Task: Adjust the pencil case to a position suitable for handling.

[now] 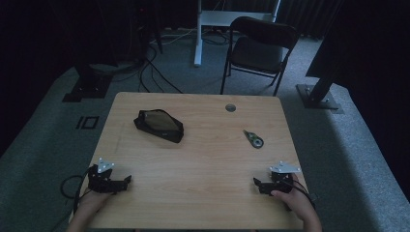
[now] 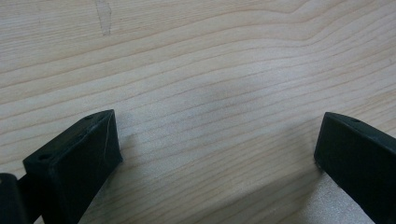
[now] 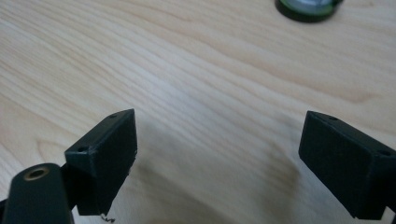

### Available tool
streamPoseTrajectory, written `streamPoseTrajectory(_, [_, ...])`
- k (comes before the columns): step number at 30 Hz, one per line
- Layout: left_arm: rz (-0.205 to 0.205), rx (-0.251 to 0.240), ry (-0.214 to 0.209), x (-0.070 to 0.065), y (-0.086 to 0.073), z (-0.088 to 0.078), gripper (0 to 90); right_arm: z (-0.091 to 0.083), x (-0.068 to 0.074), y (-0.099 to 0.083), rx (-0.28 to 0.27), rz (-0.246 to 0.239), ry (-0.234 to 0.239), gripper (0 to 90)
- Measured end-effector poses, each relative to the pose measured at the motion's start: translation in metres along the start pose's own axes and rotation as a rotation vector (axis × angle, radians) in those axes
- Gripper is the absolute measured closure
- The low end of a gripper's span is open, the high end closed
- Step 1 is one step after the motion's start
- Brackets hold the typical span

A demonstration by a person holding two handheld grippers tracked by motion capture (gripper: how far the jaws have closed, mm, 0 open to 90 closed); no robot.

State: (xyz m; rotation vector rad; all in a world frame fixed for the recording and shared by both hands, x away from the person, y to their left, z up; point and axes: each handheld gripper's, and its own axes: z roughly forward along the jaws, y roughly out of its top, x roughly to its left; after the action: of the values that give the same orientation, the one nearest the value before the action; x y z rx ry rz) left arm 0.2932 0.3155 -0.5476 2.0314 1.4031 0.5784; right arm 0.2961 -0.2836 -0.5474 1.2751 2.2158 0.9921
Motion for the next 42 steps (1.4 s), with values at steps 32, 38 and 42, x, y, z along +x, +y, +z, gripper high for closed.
streamPoseTrajectory(32, [-0.001,-0.002,-0.001,0.0,0.0,0.0,0.4,0.028,0.021,0.053,-0.06,-0.078,0.049,14.7])
streamPoseTrajectory(38, [0.0,-0.001,-0.002,0.0,0.0,0.0,0.4,0.036,0.028,0.063,-0.067,-0.099,0.081,14.7])
streamPoseTrajectory(42, [0.0,-0.001,-0.002,0.0,0.0,0.0,0.4,0.042,0.033,0.071,-0.087,-0.1,0.103,14.7])
